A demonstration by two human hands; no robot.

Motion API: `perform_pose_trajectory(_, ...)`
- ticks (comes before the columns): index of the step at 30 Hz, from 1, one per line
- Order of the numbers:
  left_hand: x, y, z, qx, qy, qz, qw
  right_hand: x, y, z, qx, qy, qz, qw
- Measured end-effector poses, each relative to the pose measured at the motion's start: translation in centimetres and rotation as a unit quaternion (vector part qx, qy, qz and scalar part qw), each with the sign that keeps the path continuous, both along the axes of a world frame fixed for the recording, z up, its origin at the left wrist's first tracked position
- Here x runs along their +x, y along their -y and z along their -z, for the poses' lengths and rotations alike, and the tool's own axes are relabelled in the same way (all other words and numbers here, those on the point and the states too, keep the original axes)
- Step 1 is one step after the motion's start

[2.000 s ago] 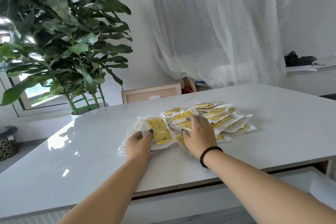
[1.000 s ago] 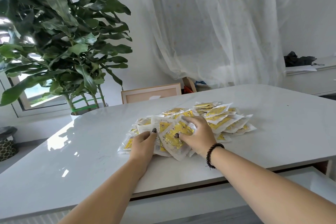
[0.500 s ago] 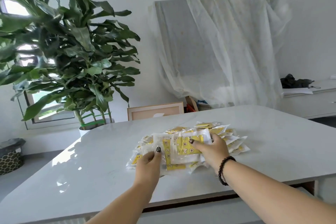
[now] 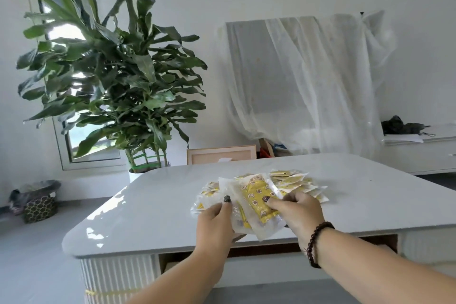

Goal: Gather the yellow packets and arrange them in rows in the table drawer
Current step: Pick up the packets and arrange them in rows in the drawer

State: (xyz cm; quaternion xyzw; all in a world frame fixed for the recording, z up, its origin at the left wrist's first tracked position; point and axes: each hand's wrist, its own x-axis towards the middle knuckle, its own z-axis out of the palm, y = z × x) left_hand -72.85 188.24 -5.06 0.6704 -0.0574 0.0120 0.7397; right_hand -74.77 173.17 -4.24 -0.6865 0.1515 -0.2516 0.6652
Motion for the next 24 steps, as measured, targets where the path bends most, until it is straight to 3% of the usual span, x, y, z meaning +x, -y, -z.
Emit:
perform_pose_trajectory(6, -3.1, -1.2, 0.2, 0.034, 0.02, 0.062, 0.997, -2.5, -1.2, 0.1, -0.036, -0.064, -0.037, 0.997)
perform_pose_trajectory(13, -3.6, -3.0, 0.9, 0.098, 0.044, 0.061, 0.992, -4.0, -2.2, 1.7, -0.181, -0.11, -0.061, 0.975)
perform_pose_trajectory(24, -4.0, -5.6, 2.5, 0.294, 0.1, 0.113, 0.944, -4.3, -2.8, 3.6, -0.136, -0.126, -0.167, 0.968)
